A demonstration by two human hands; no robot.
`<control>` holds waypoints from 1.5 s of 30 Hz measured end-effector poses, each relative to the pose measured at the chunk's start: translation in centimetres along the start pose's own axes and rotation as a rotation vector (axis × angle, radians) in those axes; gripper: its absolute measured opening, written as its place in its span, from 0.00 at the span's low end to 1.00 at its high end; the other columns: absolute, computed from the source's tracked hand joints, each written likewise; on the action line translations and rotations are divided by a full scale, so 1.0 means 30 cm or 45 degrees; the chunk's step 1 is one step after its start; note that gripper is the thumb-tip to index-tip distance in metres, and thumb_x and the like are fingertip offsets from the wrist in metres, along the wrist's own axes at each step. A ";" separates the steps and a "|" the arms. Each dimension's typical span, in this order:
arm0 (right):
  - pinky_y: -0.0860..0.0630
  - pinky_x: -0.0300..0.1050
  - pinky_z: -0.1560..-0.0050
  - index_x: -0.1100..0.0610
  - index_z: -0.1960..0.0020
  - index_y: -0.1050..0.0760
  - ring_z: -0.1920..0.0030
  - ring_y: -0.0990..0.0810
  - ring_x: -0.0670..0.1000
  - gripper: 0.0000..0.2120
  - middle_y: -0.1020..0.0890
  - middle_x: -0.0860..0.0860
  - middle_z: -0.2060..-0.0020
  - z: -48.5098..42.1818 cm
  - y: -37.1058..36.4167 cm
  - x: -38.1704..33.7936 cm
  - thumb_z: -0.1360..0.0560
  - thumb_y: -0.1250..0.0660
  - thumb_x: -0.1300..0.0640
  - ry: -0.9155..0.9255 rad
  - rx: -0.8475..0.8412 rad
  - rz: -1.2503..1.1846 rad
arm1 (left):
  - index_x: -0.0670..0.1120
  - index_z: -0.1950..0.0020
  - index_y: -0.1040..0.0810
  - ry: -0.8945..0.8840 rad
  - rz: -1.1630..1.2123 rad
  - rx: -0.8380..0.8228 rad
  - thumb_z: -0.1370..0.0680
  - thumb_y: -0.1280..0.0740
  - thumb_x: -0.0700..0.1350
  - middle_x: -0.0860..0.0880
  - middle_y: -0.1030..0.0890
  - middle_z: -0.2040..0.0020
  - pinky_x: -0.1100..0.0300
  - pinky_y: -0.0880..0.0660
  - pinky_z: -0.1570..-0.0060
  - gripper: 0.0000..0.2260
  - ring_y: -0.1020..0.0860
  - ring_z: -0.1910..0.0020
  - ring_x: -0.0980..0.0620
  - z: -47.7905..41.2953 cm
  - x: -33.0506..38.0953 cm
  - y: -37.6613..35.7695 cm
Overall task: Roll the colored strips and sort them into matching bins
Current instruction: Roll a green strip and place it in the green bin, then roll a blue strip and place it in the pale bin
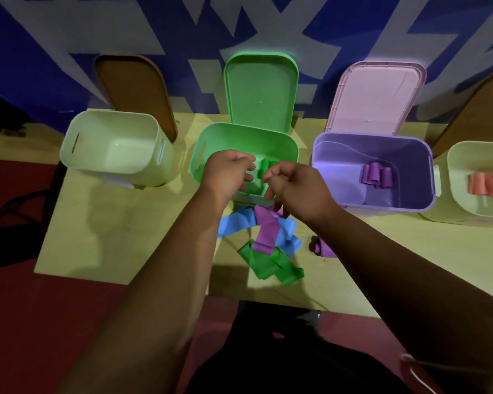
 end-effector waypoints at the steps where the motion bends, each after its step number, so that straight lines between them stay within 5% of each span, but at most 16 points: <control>1: 0.23 0.45 0.71 0.57 0.51 0.18 0.71 0.19 0.55 0.08 0.14 0.55 0.65 0.018 -0.016 0.001 0.20 0.36 0.64 0.009 -0.059 -0.017 | 0.48 0.48 0.14 -0.007 0.040 0.025 0.16 0.31 0.43 0.49 0.12 0.52 0.61 0.25 0.69 0.06 0.18 0.66 0.54 0.030 -0.006 0.015; 5: 0.21 0.46 0.66 0.59 0.51 0.17 0.68 0.18 0.56 0.11 0.13 0.59 0.62 0.072 -0.115 0.037 0.19 0.37 0.66 -0.005 -0.370 0.014 | 0.49 0.56 0.14 0.032 0.125 0.180 0.15 0.32 0.51 0.53 0.18 0.66 0.60 0.33 0.70 0.13 0.29 0.75 0.56 0.134 -0.090 0.085; 9: 0.24 0.42 0.68 0.67 0.47 0.17 0.69 0.20 0.50 0.10 0.14 0.54 0.63 0.095 -0.217 0.158 0.16 0.38 0.69 -0.093 -0.610 0.173 | 0.49 0.65 0.17 0.173 0.083 0.395 0.18 0.32 0.53 0.53 0.20 0.72 0.55 0.30 0.62 0.17 0.25 0.70 0.50 0.195 -0.258 0.146; 11: 0.27 0.40 0.64 0.65 0.43 0.16 0.65 0.20 0.49 0.11 0.14 0.53 0.59 0.095 -0.252 0.196 0.16 0.37 0.67 0.046 -0.667 0.501 | 0.47 0.62 0.15 0.196 -0.046 0.392 0.19 0.32 0.50 0.49 0.15 0.64 0.51 0.23 0.58 0.14 0.20 0.63 0.45 0.213 -0.344 0.134; 15: 0.21 0.50 0.55 0.68 0.58 0.15 0.61 0.14 0.64 0.04 0.15 0.64 0.62 0.108 -0.322 0.252 0.30 0.29 0.71 0.427 -0.610 0.733 | 0.45 0.50 0.09 -0.093 -0.506 0.238 0.24 0.29 0.40 0.41 0.13 0.43 0.52 0.21 0.36 0.09 0.15 0.42 0.40 0.243 -0.480 0.053; 18: 0.29 0.51 0.35 0.70 0.42 0.15 0.35 0.20 0.71 0.12 0.18 0.72 0.42 0.092 -0.330 0.301 0.25 0.27 0.70 0.353 -0.544 0.841 | 0.50 0.40 0.10 -0.150 -0.774 0.147 0.23 0.30 0.46 0.39 0.23 0.23 0.48 0.27 0.26 0.14 0.23 0.28 0.34 0.245 -0.566 -0.005; 21: 0.42 0.43 0.25 0.69 0.30 0.21 0.19 0.35 0.67 0.18 0.24 0.70 0.29 0.088 -0.339 0.332 0.19 0.30 0.64 0.289 -0.587 0.996 | 0.50 0.34 0.13 -0.169 -0.842 0.107 0.24 0.38 0.52 0.40 0.29 0.18 0.47 0.29 0.25 0.23 0.28 0.23 0.35 0.257 -0.592 -0.020; 24: 0.44 0.39 0.24 0.67 0.28 0.22 0.16 0.40 0.64 0.19 0.28 0.68 0.24 0.077 -0.343 0.329 0.18 0.31 0.63 0.259 -0.586 1.003 | 0.45 0.35 0.13 -0.276 -0.883 0.138 0.25 0.41 0.52 0.38 0.24 0.23 0.41 0.25 0.30 0.25 0.23 0.29 0.30 0.252 -0.604 -0.022; 28: 0.39 0.42 0.23 0.60 0.25 0.23 0.16 0.40 0.62 0.22 0.40 0.67 0.18 0.060 -0.352 0.328 0.19 0.30 0.62 0.229 -0.579 0.985 | 0.40 0.40 0.14 -0.342 -0.760 0.200 0.23 0.44 0.54 0.41 0.14 0.38 0.39 0.18 0.40 0.27 0.16 0.42 0.34 0.211 -0.630 0.004; 31: 0.37 0.47 0.20 0.53 0.23 0.25 0.16 0.40 0.59 0.26 0.40 0.63 0.17 0.057 -0.362 0.302 0.20 0.30 0.61 0.234 -0.586 0.961 | 0.39 0.45 0.12 -0.356 -0.607 0.301 0.20 0.39 0.45 0.41 0.12 0.49 0.52 0.19 0.46 0.17 0.14 0.50 0.40 0.275 -0.500 0.058; 33: 0.39 0.48 0.19 0.52 0.23 0.25 0.15 0.42 0.56 0.26 0.39 0.61 0.16 0.062 -0.363 0.258 0.20 0.30 0.61 0.240 -0.581 0.865 | 0.40 0.43 0.11 -0.279 -0.446 0.351 0.19 0.32 0.37 0.43 0.12 0.47 0.62 0.23 0.44 0.11 0.15 0.47 0.44 0.297 -0.445 0.089; 36: 0.45 0.39 0.20 0.53 0.23 0.25 0.15 0.41 0.54 0.26 0.36 0.60 0.17 0.065 -0.364 0.197 0.20 0.31 0.63 0.302 -0.547 0.760 | 0.40 0.39 0.12 -0.153 -0.136 0.390 0.18 0.28 0.36 0.45 0.11 0.44 0.74 0.25 0.47 0.10 0.15 0.49 0.51 0.307 -0.401 0.123; 39: 0.46 0.29 0.24 0.55 0.23 0.25 0.18 0.33 0.54 0.28 0.31 0.59 0.19 0.058 -0.353 0.154 0.22 0.33 0.67 0.353 -0.449 0.700 | 0.42 0.40 0.11 -0.141 -0.001 0.416 0.18 0.28 0.38 0.49 0.11 0.48 0.69 0.20 0.47 0.09 0.15 0.53 0.56 0.317 -0.337 0.166; 42: 0.32 0.27 0.33 0.57 0.31 0.20 0.36 0.18 0.49 0.24 0.18 0.53 0.32 0.066 -0.336 0.067 0.24 0.34 0.71 0.430 -0.350 0.537 | 0.48 0.47 0.10 -0.181 0.068 0.456 0.20 0.28 0.40 0.53 0.10 0.52 0.54 0.17 0.41 0.08 0.13 0.51 0.53 0.332 -0.264 0.226; 45: 0.28 0.31 0.56 0.59 0.39 0.22 0.62 0.21 0.37 0.17 0.18 0.44 0.51 0.078 -0.304 -0.040 0.23 0.38 0.74 0.362 -0.319 0.296 | 0.50 0.51 0.12 -0.162 0.249 0.444 0.22 0.28 0.38 0.50 0.11 0.54 0.47 0.15 0.42 0.08 0.13 0.52 0.49 0.349 -0.192 0.269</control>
Point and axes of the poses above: each hand's wrist, its own z-axis away from the middle knuckle, its own y-axis out of the back of the hand, x = y × z, the point moved 7 cm from there along -z, towards the middle knuckle
